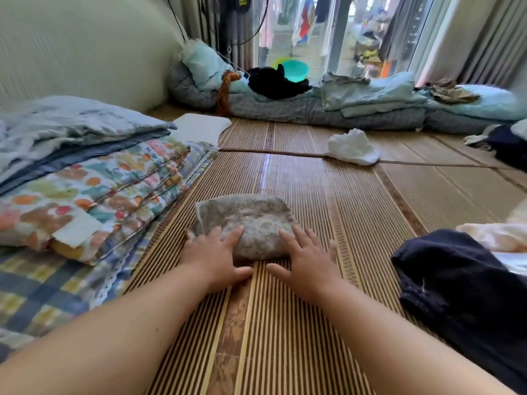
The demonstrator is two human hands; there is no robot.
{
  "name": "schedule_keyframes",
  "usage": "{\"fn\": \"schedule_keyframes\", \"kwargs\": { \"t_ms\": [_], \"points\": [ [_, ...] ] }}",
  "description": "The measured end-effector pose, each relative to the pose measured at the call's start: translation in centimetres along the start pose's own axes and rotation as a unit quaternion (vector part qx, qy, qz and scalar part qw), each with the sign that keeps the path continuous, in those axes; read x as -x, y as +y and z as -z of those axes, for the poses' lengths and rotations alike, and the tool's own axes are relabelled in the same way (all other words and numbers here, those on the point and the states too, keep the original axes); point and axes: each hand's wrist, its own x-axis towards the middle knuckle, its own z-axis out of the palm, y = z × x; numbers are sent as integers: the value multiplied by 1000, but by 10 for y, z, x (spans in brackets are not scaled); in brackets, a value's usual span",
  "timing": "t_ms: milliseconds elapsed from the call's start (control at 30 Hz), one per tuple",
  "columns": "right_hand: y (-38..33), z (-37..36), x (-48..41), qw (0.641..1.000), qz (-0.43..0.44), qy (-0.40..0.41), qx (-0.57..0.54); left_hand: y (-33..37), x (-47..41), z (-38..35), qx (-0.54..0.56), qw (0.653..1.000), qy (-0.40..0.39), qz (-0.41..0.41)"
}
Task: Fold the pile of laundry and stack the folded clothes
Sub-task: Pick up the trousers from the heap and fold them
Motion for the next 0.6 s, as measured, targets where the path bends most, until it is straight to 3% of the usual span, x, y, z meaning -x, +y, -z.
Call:
{"fn": "schedule_keyframes", "kwargs": {
  "t_ms": [233, 433, 600],
  "points": [
    [54, 51, 91, 999, -34, -1, 37, 37, 43, 21, 15, 999, -34, -7],
    [108, 74, 150, 988, -137, -33, 66, 91, 75, 30, 11, 996, 6, -88],
    [141, 73, 183, 975, -179, -68, 109, 90, 60, 7, 65, 994, -85, -10]
  ]
}}
